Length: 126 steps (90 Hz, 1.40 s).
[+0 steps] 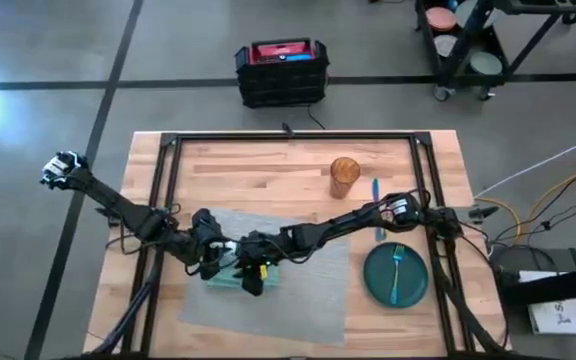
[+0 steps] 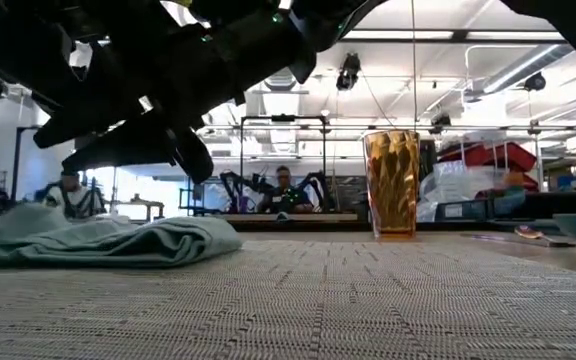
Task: Set table place
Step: Fold the blue table napkin
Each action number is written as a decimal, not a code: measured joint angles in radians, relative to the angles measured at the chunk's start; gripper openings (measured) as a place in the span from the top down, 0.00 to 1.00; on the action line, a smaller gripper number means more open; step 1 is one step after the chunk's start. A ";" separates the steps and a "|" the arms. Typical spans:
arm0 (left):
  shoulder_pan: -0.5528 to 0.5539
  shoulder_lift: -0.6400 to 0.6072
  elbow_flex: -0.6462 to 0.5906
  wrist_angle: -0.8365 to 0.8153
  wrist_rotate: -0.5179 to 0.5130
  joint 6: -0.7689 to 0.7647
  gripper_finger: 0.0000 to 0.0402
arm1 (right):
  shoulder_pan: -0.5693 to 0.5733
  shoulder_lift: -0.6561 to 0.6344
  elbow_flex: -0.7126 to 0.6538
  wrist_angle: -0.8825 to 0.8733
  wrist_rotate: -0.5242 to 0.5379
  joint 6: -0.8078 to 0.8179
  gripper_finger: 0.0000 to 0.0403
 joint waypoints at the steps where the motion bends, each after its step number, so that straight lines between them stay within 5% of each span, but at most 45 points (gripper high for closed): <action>1: 0.000 0.000 0.000 0.001 0.000 0.000 0.72 | 0.000 0.000 0.000 0.000 0.000 -0.001 0.64; 32: -0.001 0.047 -0.015 0.107 0.012 -0.010 0.72 | 0.000 -0.102 -0.001 -0.279 -0.094 -0.101 0.56; 60: -0.001 0.185 -0.013 0.085 0.140 -0.011 0.72 | 0.059 -0.099 -0.055 -0.281 0.175 -0.218 0.62; 93: -0.008 0.119 0.014 -0.163 0.243 -0.451 0.72 | 0.086 -0.103 -0.067 -0.303 0.236 -0.246 0.70; 126: -0.010 0.109 -0.042 -0.139 0.327 -0.596 0.72 | 0.102 -0.101 -0.093 -0.337 0.236 -0.270 0.76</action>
